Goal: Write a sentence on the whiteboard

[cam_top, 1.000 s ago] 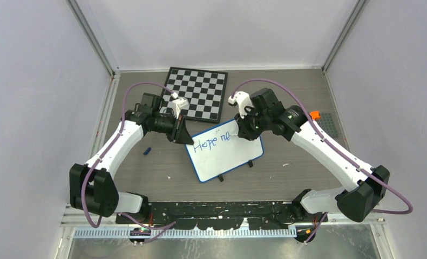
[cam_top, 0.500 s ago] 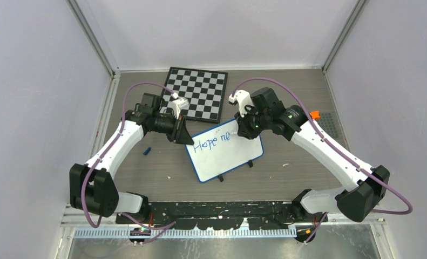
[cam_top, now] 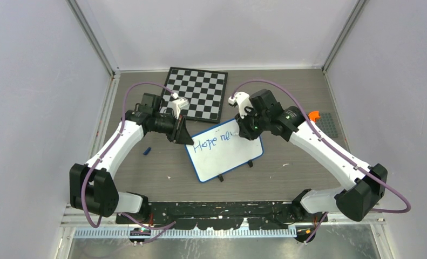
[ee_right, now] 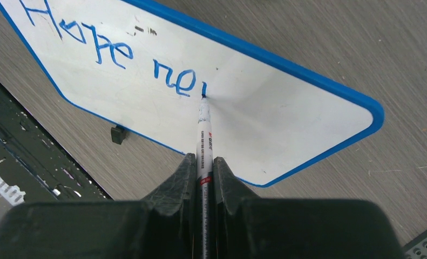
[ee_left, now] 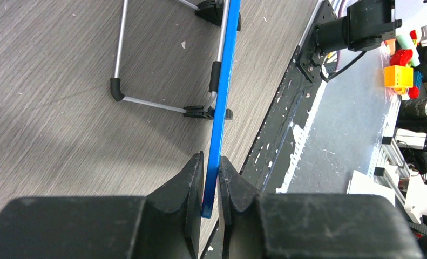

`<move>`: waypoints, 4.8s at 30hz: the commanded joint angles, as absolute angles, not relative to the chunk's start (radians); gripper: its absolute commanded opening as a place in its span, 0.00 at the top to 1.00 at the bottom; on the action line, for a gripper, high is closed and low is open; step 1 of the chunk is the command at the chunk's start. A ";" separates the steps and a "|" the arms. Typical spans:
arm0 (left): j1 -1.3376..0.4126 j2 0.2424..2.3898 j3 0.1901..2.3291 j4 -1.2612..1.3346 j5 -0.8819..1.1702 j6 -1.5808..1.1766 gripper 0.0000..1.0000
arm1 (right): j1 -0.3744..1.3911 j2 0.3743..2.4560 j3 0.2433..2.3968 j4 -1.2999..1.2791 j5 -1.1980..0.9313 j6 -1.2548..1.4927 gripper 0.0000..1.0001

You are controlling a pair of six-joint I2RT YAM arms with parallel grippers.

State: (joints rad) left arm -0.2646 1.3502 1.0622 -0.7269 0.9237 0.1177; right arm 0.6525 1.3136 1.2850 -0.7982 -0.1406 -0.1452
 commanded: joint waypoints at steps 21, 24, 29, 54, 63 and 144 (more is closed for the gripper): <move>-0.275 1.341 1.088 -0.759 0.927 0.136 0.84 | 0.631 1.312 1.360 -0.787 -0.096 -0.166 1.00; -0.276 1.343 1.091 -0.761 0.931 0.137 0.84 | 0.632 1.302 1.365 -0.804 -0.111 -0.164 1.00; -0.276 1.347 1.095 -0.761 0.935 0.137 0.83 | 0.632 1.251 1.338 -0.829 -0.174 -0.162 1.00; -0.278 1.350 1.094 -0.767 0.927 0.148 0.83 | 0.611 1.287 1.282 -0.770 -0.030 -0.189 1.00; -0.279 1.358 1.094 -0.764 0.928 0.146 0.83 | 0.599 1.285 1.323 -0.773 -0.055 -0.189 1.00; -0.291 1.367 1.105 -0.770 0.917 0.148 0.83 | 0.599 1.262 1.262 -0.818 -0.059 -0.213 1.00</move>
